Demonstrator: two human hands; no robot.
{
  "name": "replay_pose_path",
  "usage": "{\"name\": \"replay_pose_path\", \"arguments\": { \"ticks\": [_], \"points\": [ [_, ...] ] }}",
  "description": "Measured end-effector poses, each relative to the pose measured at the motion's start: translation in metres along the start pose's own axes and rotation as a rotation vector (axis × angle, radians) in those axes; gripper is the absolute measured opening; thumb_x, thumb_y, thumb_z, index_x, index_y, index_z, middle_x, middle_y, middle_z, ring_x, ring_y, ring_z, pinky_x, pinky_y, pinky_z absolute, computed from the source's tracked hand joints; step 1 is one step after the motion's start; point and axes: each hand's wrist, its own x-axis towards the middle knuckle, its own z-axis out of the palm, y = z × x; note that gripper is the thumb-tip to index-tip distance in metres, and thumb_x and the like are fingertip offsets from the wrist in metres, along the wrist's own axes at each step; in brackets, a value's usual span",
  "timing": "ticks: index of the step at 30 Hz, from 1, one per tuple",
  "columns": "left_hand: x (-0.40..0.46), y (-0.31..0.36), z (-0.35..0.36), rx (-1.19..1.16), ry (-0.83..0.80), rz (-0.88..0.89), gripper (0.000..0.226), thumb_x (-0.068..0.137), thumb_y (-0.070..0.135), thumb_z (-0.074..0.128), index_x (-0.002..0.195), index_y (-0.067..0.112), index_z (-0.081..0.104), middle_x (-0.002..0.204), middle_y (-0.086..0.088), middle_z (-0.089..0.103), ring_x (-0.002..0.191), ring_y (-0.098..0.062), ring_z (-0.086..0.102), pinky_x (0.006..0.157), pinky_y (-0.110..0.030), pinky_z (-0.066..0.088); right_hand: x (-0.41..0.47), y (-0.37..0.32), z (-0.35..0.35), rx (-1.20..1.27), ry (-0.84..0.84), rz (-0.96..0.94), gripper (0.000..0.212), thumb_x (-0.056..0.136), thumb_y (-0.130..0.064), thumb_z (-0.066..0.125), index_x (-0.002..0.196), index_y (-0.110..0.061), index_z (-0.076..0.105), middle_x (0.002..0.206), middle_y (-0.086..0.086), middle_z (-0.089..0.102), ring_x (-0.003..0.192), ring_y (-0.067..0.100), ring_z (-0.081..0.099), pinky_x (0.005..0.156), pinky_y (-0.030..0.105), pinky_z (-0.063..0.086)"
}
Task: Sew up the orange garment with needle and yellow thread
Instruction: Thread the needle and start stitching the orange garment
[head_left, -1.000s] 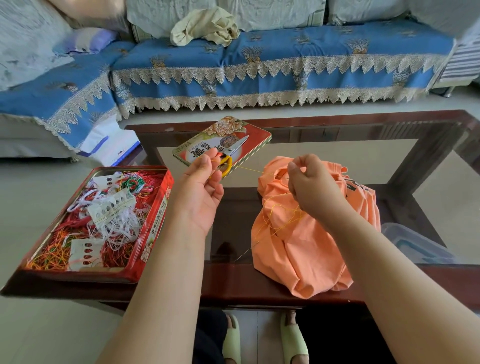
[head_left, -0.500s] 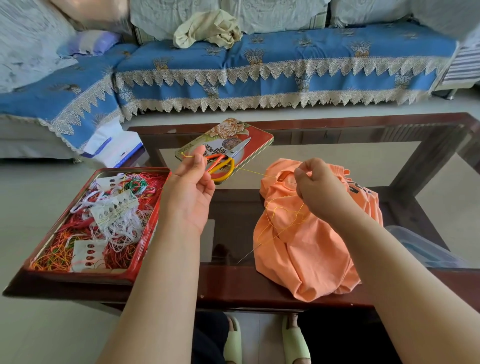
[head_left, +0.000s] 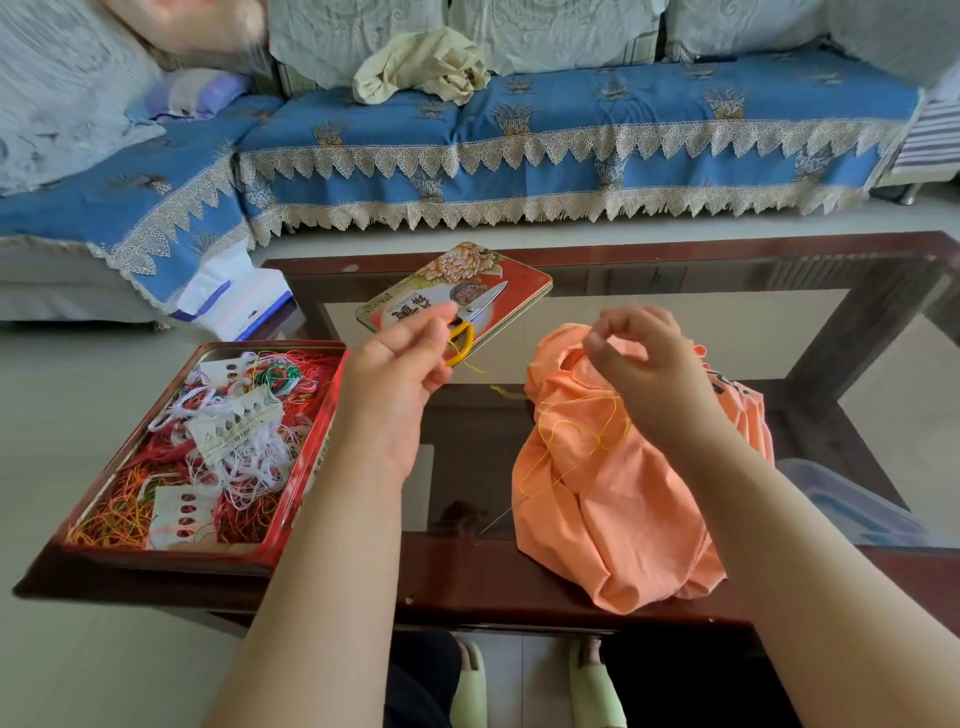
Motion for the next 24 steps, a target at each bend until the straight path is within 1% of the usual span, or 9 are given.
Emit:
{"name": "replay_pose_path", "arguments": {
  "ticks": [2, 4, 6, 8, 13, 18, 19, 21, 24],
  "points": [
    [-0.006, -0.002, 0.01, 0.085, -0.066, 0.032, 0.019, 0.091, 0.013, 0.063, 0.096, 0.027, 0.075, 0.106, 0.008, 0.07, 0.09, -0.008, 0.062, 0.074, -0.021, 0.05, -0.004, -0.009, 0.001, 0.297, 0.013, -0.008, 0.012, 0.091, -0.016, 0.063, 0.081, -0.022, 0.06, 0.087, -0.004, 0.058, 0.08, 0.007, 0.056, 0.076, 0.019, 0.045],
    [-0.013, -0.005, 0.019, 0.085, -0.131, 0.045, 0.018, 0.088, 0.014, 0.066, 0.096, 0.028, 0.075, 0.109, 0.007, 0.071, 0.092, -0.004, 0.064, 0.073, -0.02, 0.05, -0.011, -0.016, 0.007, 0.48, -0.045, 0.016, 0.007, 0.086, -0.019, 0.065, 0.08, -0.016, 0.063, 0.075, -0.001, 0.06, 0.071, 0.011, 0.055, 0.07, 0.022, 0.047],
    [-0.019, -0.005, 0.027, 0.074, -0.179, 0.048, 0.017, 0.083, 0.018, 0.068, 0.096, 0.028, 0.075, 0.108, 0.008, 0.072, 0.09, 0.0, 0.065, 0.072, -0.018, 0.05, -0.015, -0.017, 0.015, 0.543, -0.102, 0.047, 0.015, 0.081, -0.027, 0.064, 0.083, -0.013, 0.066, 0.077, 0.006, 0.063, 0.073, 0.021, 0.058, 0.073, 0.031, 0.051],
    [-0.022, -0.005, 0.032, 0.055, -0.213, 0.044, 0.019, 0.078, 0.022, 0.068, 0.095, 0.026, 0.074, 0.1, 0.012, 0.074, 0.09, 0.0, 0.067, 0.072, -0.017, 0.051, -0.017, -0.017, 0.019, 0.583, -0.142, 0.076, 0.021, 0.08, -0.03, 0.064, 0.087, -0.011, 0.068, 0.082, 0.008, 0.068, 0.08, 0.025, 0.063, 0.08, 0.038, 0.053],
    [-0.025, -0.004, 0.036, 0.065, -0.268, 0.063, 0.016, 0.083, 0.016, 0.065, 0.094, 0.024, 0.072, 0.09, 0.02, 0.074, 0.092, -0.001, 0.068, 0.074, -0.016, 0.053, -0.018, -0.018, 0.018, 0.586, -0.172, 0.106, 0.027, 0.079, -0.032, 0.063, 0.09, -0.008, 0.07, 0.081, 0.002, 0.071, 0.081, 0.015, 0.067, 0.076, 0.028, 0.052],
    [-0.023, -0.007, 0.034, 0.094, -0.289, 0.066, 0.021, 0.073, 0.027, 0.067, 0.092, 0.028, 0.074, 0.095, 0.015, 0.074, 0.098, -0.006, 0.068, 0.077, -0.019, 0.053, -0.017, -0.02, 0.011, 0.53, -0.209, 0.123, 0.025, 0.075, -0.033, 0.064, 0.085, -0.011, 0.071, 0.075, 0.0, 0.071, 0.073, 0.012, 0.067, 0.071, 0.024, 0.053],
    [-0.022, -0.007, 0.033, 0.101, -0.293, 0.061, 0.021, 0.072, 0.028, 0.067, 0.092, 0.029, 0.075, 0.097, 0.013, 0.075, 0.099, -0.008, 0.069, 0.078, -0.02, 0.053, -0.017, -0.021, 0.01, 0.517, -0.221, 0.124, 0.024, 0.075, -0.032, 0.065, 0.084, -0.011, 0.071, 0.075, 0.0, 0.071, 0.074, 0.013, 0.067, 0.072, 0.025, 0.054],
    [-0.021, -0.007, 0.031, 0.119, -0.305, 0.052, 0.022, 0.072, 0.029, 0.067, 0.092, 0.028, 0.075, 0.098, 0.009, 0.075, 0.099, -0.011, 0.069, 0.077, -0.021, 0.054, -0.015, -0.02, 0.007, 0.472, -0.233, 0.116, 0.022, 0.075, -0.032, 0.066, 0.081, -0.012, 0.071, 0.078, 0.006, 0.07, 0.078, 0.019, 0.068, 0.079, 0.035, 0.057],
    [-0.021, -0.007, 0.031, 0.127, -0.335, 0.038, 0.023, 0.072, 0.026, 0.067, 0.093, 0.024, 0.074, 0.096, 0.006, 0.075, 0.097, -0.012, 0.07, 0.074, -0.02, 0.054, -0.014, -0.019, 0.002, 0.396, -0.238, 0.105, 0.02, 0.078, -0.032, 0.067, 0.081, -0.012, 0.07, 0.085, 0.016, 0.069, 0.083, 0.029, 0.067, 0.085, 0.047, 0.054]
  ]
}}
